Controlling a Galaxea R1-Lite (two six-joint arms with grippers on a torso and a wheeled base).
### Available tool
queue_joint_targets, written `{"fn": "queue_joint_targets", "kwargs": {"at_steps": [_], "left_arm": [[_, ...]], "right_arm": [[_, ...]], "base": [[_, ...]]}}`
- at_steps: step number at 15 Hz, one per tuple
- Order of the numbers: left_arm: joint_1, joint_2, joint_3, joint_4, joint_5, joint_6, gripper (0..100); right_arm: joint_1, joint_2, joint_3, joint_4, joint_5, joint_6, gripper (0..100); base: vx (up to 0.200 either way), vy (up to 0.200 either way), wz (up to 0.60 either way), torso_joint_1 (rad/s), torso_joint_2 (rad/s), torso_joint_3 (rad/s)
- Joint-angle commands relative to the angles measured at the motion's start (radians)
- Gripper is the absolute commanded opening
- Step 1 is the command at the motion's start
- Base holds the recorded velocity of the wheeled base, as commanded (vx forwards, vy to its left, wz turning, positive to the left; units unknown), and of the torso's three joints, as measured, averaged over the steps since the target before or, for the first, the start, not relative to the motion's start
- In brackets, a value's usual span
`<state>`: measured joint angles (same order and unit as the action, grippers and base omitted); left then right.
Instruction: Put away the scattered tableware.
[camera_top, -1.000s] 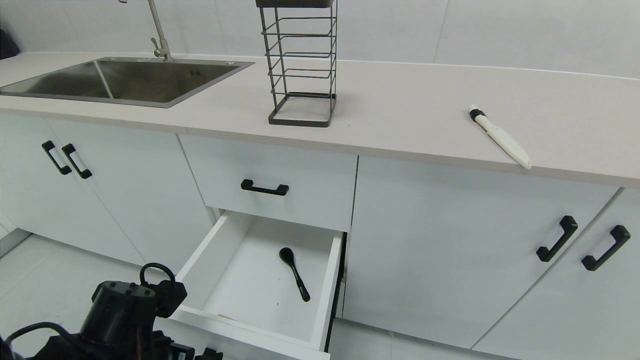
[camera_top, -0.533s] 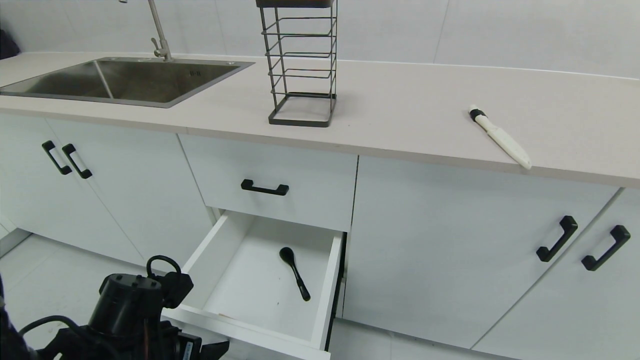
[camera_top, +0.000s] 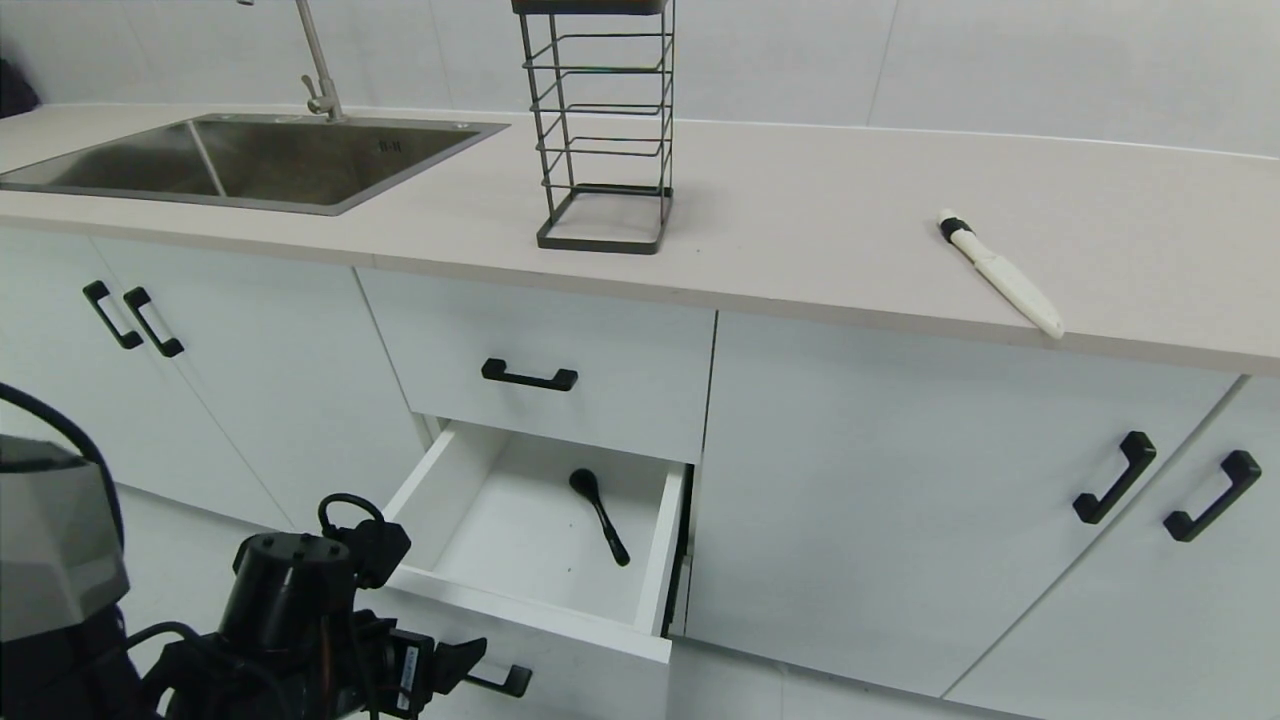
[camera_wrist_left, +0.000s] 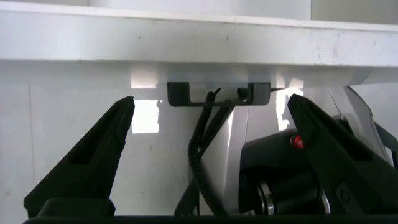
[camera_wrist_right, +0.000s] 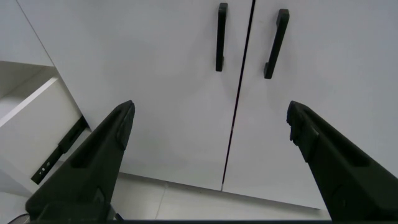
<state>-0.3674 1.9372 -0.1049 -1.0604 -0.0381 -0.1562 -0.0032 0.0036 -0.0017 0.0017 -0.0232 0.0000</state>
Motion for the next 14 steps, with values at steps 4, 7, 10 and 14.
{"fn": "queue_joint_targets", "kwargs": {"at_steps": [4,7,10,14], "left_arm": [[-0.001,0.098,-0.012,-0.075,0.0,-0.002,100],[0.005,0.106,-0.053,-0.073,0.0,0.007,100],[0.007,0.138,-0.105,-0.073,-0.002,0.007,100],[0.01,0.169,-0.17,-0.075,-0.002,0.007,100]], "right_arm": [[0.0,0.003,0.0,0.0,0.0,0.0,100],[0.0,0.003,0.0,0.0,0.0,0.0,100],[0.0,0.003,0.0,0.0,0.0,0.0,100],[0.0,0.003,0.0,0.0,0.0,0.0,100]], "base": [[0.0,0.0,0.0,0.0,0.0,0.0],[0.0,0.0,0.0,0.0,0.0,0.0],[0.0,0.0,0.0,0.0,0.0,0.0],[0.0,0.0,0.0,0.0,0.0,0.0]]}}
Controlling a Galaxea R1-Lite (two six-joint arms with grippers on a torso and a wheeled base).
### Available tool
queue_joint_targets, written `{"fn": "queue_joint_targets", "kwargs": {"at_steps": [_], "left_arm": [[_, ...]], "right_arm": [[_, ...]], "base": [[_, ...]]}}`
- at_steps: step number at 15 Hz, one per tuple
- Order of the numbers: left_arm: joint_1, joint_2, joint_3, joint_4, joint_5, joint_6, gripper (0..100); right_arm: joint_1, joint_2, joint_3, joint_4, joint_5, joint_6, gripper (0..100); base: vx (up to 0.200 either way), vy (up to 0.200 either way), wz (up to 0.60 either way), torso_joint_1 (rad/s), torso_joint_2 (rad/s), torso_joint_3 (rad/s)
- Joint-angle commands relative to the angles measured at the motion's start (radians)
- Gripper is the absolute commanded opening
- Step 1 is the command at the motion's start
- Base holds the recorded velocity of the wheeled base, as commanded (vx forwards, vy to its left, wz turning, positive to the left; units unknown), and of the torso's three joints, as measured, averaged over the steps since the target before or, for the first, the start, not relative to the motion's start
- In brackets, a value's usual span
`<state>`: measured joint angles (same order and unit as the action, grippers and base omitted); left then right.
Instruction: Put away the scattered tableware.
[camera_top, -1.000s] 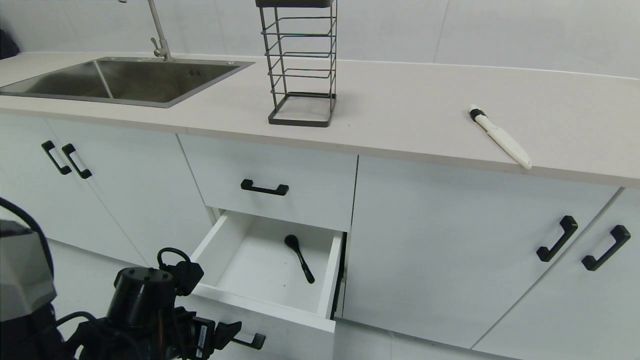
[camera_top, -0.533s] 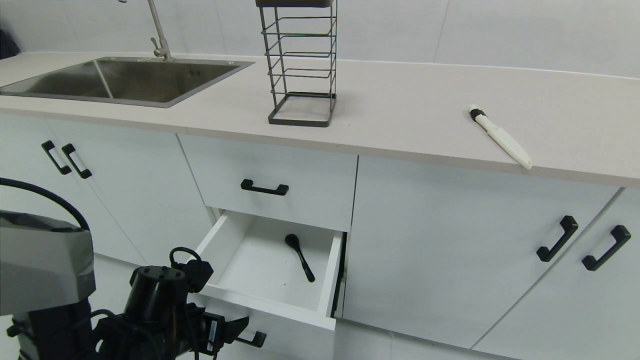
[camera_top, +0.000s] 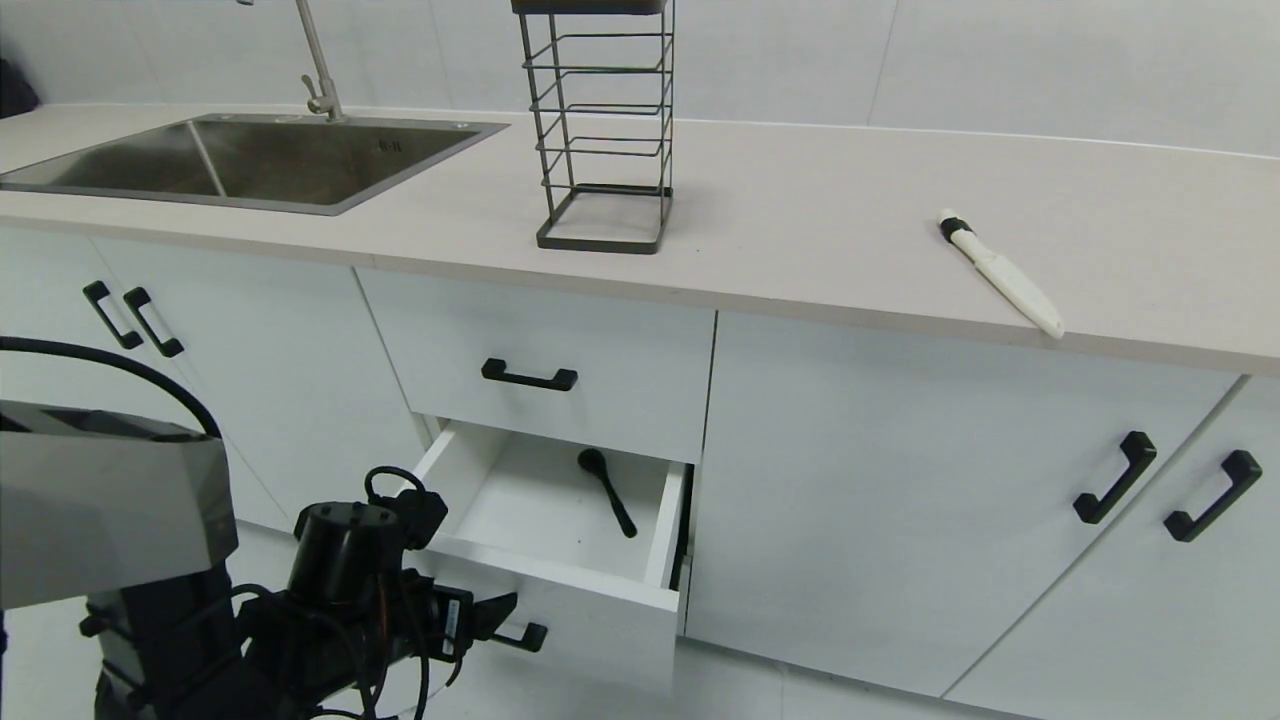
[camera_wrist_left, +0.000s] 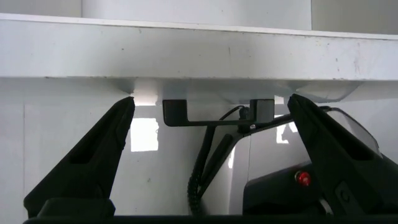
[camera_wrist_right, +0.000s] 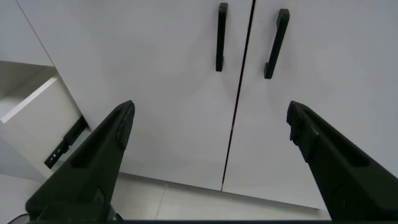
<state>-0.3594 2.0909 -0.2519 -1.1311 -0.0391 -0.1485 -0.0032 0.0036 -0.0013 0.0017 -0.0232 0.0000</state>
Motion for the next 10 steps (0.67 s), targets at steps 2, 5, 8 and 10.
{"fn": "queue_joint_targets", "kwargs": {"at_steps": [2,5,8,10], "left_arm": [[0.007,0.026,-0.059,-0.003,0.001,-0.002,100],[0.014,0.054,-0.118,-0.003,0.001,-0.002,100],[0.022,0.09,-0.17,-0.015,-0.001,0.0,100],[0.025,0.126,-0.181,-0.073,-0.001,-0.002,100]], "right_arm": [[0.0,0.003,0.0,0.0,0.0,0.0,100],[0.0,0.003,0.0,0.0,0.0,0.0,100],[0.0,0.003,0.001,0.0,0.0,0.0,100],[0.0,0.001,0.0,0.0,0.0,0.0,100]], "base": [[0.0,0.0,0.0,0.0,0.0,0.0],[0.0,0.0,0.0,0.0,0.0,0.0],[0.0,0.0,0.0,0.0,0.0,0.0],[0.0,0.0,0.0,0.0,0.0,0.0]]}}
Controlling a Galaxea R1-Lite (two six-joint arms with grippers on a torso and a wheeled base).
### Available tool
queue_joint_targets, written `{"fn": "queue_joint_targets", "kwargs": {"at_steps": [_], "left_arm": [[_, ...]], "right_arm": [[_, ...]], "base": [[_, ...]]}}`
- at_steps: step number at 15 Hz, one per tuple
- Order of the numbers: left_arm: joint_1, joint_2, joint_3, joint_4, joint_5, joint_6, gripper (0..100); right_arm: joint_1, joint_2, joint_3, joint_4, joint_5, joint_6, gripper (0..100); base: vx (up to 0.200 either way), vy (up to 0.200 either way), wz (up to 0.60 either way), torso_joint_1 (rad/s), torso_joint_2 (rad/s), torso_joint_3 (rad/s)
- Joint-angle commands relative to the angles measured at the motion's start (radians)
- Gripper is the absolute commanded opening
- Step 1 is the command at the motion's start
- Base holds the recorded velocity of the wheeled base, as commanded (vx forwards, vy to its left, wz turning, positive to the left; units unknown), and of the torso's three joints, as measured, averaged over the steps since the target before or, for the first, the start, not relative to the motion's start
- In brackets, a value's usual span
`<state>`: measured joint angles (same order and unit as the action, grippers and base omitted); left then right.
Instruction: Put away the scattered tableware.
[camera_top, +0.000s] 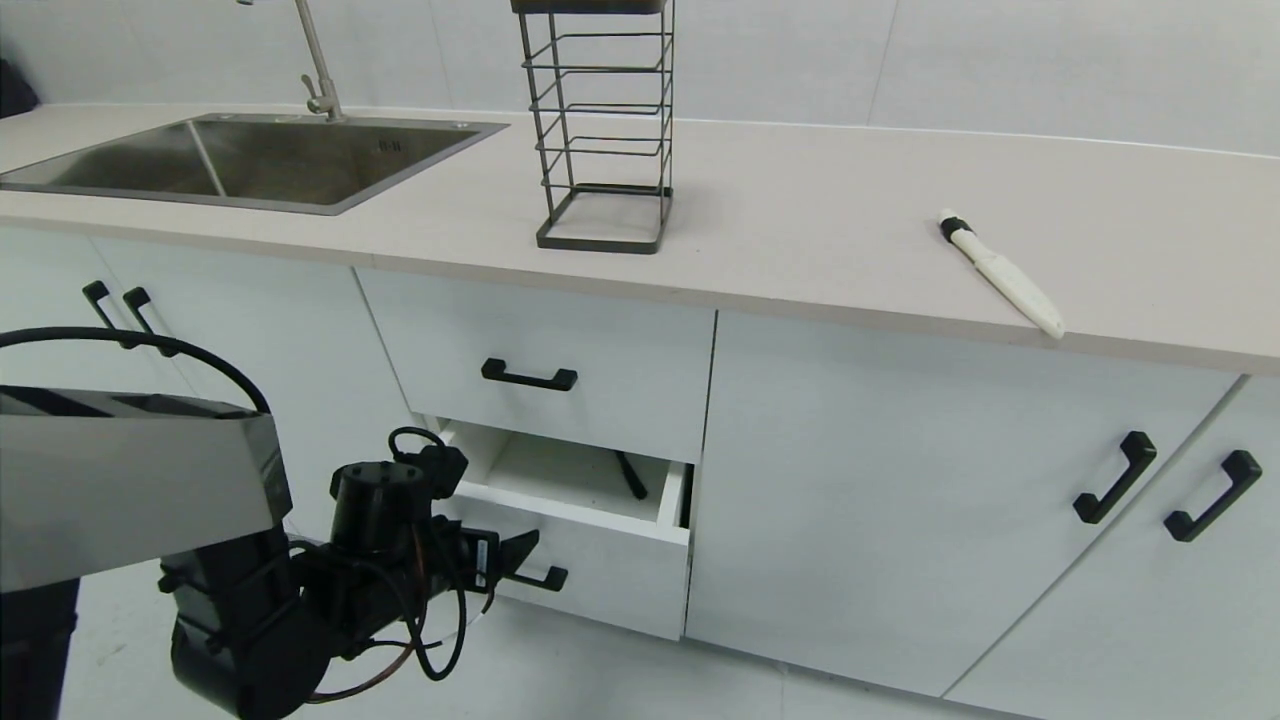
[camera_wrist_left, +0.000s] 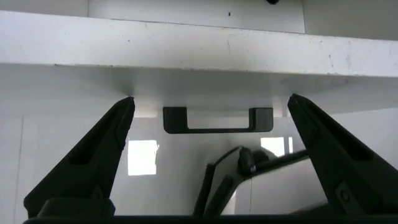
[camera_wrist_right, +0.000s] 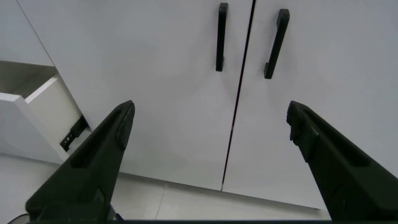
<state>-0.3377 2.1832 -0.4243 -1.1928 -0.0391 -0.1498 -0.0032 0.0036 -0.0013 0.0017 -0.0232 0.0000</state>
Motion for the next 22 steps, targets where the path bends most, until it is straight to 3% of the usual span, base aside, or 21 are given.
{"fn": "queue_joint_targets", "kwargs": {"at_steps": [1,4,17,22], "left_arm": [[0.005,0.044,-0.01,-0.034,-0.001,-0.002,100],[0.025,0.095,-0.053,-0.099,-0.005,-0.001,100],[0.048,0.21,-0.32,-0.103,-0.013,0.001,100],[0.048,0.213,-0.311,-0.136,-0.022,0.004,100]], "right_arm": [[0.0,0.003,0.0,0.0,0.0,0.0,100],[0.0,0.001,0.0,0.0,0.0,0.0,100],[0.0,0.001,0.0,0.0,0.0,0.0,100],[0.0,0.001,0.0,0.0,0.0,0.0,100]], "base": [[0.0,0.0,0.0,0.0,0.0,0.0],[0.0,0.0,0.0,0.0,0.0,0.0],[0.0,0.0,0.0,0.0,0.0,0.0],[0.0,0.0,0.0,0.0,0.0,0.0]]}}
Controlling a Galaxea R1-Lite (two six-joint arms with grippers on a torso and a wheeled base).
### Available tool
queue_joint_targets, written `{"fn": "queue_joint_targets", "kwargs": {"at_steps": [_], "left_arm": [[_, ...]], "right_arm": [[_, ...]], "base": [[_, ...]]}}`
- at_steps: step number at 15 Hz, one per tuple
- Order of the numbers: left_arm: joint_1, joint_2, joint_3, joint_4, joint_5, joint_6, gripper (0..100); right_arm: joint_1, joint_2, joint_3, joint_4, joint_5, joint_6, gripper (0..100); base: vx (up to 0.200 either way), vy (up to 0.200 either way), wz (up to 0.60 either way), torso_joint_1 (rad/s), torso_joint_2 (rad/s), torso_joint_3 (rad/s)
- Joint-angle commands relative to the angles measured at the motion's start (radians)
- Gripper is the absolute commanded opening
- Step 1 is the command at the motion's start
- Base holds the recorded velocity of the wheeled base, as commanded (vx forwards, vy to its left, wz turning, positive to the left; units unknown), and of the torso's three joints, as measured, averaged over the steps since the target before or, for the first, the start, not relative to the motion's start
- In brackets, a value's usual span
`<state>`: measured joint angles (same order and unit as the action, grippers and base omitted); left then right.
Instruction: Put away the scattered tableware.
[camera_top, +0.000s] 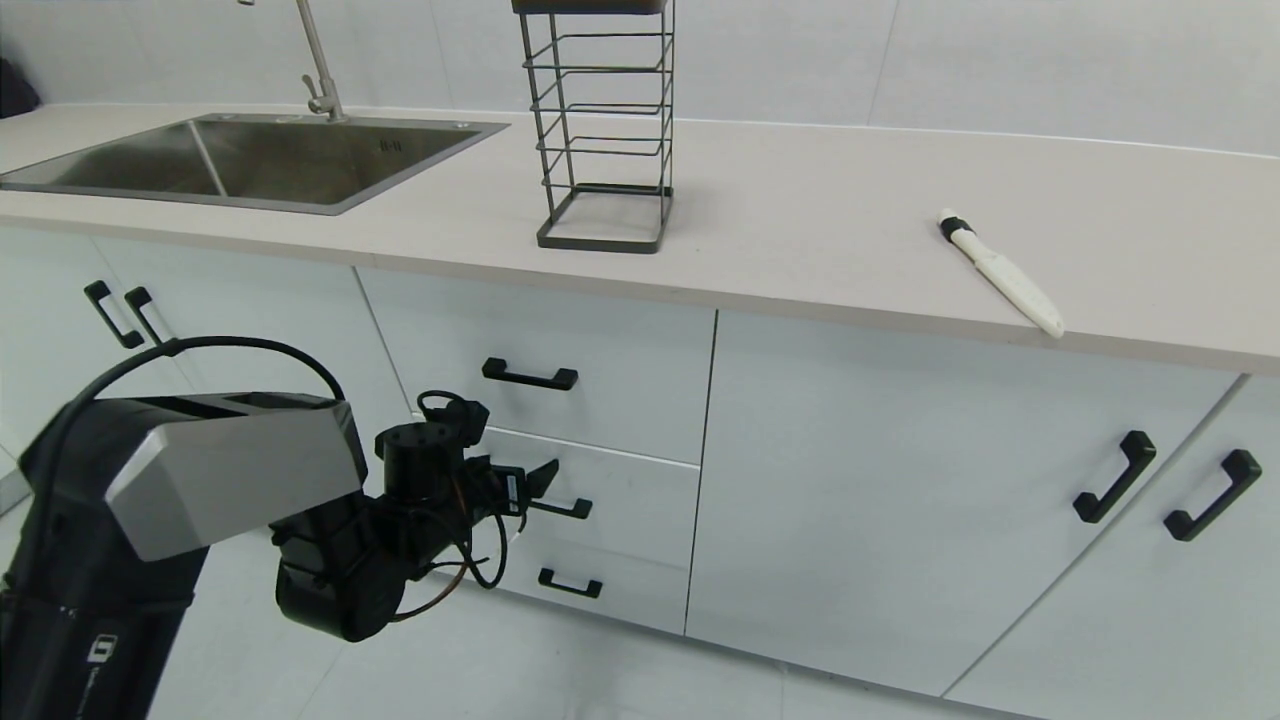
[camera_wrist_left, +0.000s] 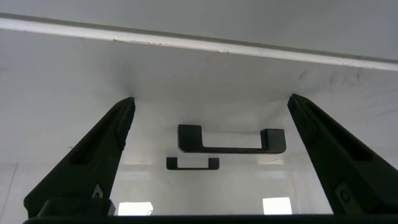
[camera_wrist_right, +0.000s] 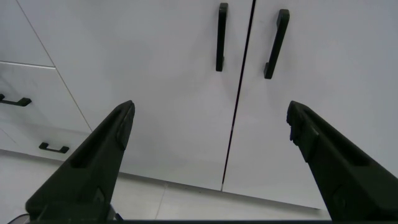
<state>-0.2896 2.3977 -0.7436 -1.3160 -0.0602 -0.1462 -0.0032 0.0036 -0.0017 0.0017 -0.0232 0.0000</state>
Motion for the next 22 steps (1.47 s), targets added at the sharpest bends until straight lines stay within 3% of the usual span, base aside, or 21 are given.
{"fn": "queue_joint_targets", "kwargs": {"at_steps": [1,4,5,7,10,12,14,16,18,20,21,22], "left_arm": [[-0.005,-0.008,0.056,-0.054,-0.001,0.0,100],[-0.048,-0.155,0.311,-0.201,-0.01,-0.015,100],[-0.042,-0.307,0.409,-0.203,-0.021,-0.019,100],[-0.025,-0.512,0.494,-0.2,-0.027,-0.018,100],[-0.003,-0.96,0.691,-0.181,-0.027,-0.019,100],[0.006,-1.195,0.744,-0.128,-0.02,-0.021,100],[0.112,-1.402,0.744,-0.068,-0.029,-0.015,100],[0.175,-1.663,0.744,0.08,-0.055,0.011,100],[0.196,-1.944,0.718,0.353,-0.064,0.042,100],[0.225,-2.123,0.687,0.56,-0.064,0.04,100],[0.224,-2.264,0.695,0.719,-0.067,0.043,100],[0.224,-2.272,0.696,0.728,-0.067,0.043,100]], "right_arm": [[0.0,0.003,0.002,0.0,0.0,0.0,100],[0.0,0.003,0.0,0.0,0.0,0.0,100],[0.0,0.003,0.0,0.0,0.0,0.0,100],[0.0,0.003,0.002,0.0,0.0,0.0,100],[0.0,0.003,0.0,0.0,0.0,0.0,100],[0.0,0.003,0.0,0.0,0.0,0.0,100],[0.0,0.003,0.0,0.0,0.0,0.0,100],[0.0,0.001,0.0,0.0,0.0,0.0,100],[0.0,0.003,0.0,0.0,0.0,0.0,100],[0.0,0.003,0.0,0.0,0.0,-0.002,100],[0.0,0.003,0.0,0.0,0.0,-0.002,100],[0.0,0.003,0.0,0.0,0.0,-0.002,100]], "base": [[0.0,0.0,0.0,0.0,0.0,0.0],[0.0,0.0,0.0,0.0,0.0,0.0],[0.0,0.0,0.0,0.0,0.0,0.0],[0.0,0.0,0.0,0.0,0.0,0.0],[0.0,0.0,0.0,0.0,0.0,0.0],[0.0,0.0,0.0,0.0,0.0,0.0],[0.0,0.0,0.0,0.0,0.0,0.0],[0.0,0.0,0.0,0.0,0.0,0.0],[0.0,0.0,0.0,0.0,0.0,0.0],[0.0,0.0,0.0,0.0,0.0,0.0],[0.0,0.0,0.0,0.0,0.0,0.0],[0.0,0.0,0.0,0.0,0.0,0.0]]}}
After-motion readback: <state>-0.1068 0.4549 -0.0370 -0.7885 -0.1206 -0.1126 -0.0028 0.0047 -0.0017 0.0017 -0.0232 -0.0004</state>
